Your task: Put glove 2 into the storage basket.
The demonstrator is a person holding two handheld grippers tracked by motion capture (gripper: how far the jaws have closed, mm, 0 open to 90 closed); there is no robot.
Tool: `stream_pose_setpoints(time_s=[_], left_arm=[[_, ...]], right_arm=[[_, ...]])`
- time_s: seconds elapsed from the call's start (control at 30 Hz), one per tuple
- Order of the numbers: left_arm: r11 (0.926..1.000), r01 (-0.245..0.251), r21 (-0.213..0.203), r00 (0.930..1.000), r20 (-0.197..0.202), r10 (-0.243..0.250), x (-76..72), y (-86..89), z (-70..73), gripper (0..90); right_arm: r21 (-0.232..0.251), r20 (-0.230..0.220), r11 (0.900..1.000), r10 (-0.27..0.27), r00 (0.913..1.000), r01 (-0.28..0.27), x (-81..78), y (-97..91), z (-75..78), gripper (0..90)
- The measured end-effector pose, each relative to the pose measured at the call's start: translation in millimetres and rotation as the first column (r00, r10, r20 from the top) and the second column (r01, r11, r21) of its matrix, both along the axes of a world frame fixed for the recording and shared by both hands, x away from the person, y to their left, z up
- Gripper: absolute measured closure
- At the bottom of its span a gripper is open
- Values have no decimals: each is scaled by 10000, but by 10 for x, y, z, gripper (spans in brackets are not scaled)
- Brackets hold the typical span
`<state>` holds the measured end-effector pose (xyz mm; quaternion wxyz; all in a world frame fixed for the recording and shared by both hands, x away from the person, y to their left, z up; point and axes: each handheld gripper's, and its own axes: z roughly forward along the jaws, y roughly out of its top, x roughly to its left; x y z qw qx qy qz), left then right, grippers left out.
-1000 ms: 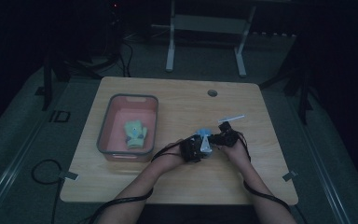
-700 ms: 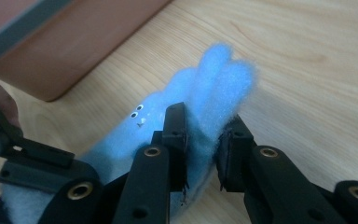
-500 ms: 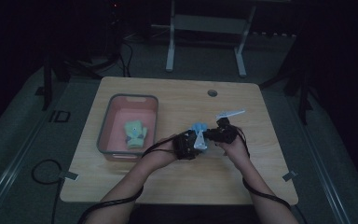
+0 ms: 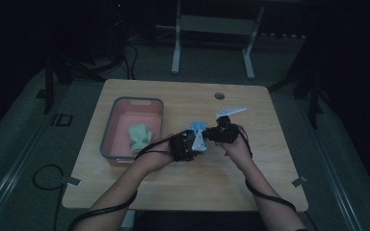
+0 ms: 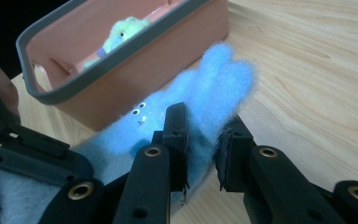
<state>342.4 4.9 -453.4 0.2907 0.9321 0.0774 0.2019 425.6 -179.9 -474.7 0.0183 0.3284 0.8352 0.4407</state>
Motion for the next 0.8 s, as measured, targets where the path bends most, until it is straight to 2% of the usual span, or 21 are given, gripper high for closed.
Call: stream_pose_setpoints(time_s=[0.3,0.47,0.8], left_arm=[[9986,-441,293,9990,96,438,-16,244,123,750],[9966,-686,461,9975,226,677,12,400,217,750],[9918,-1070,694,9939,360,1047,15,688,321,749]], right_arm=[[-165,264,9989,447,9987,-443,49,312,150,764],[9,269,9983,588,9979,-589,121,489,241,764],[-6,358,9964,842,9958,-842,180,840,366,764]])
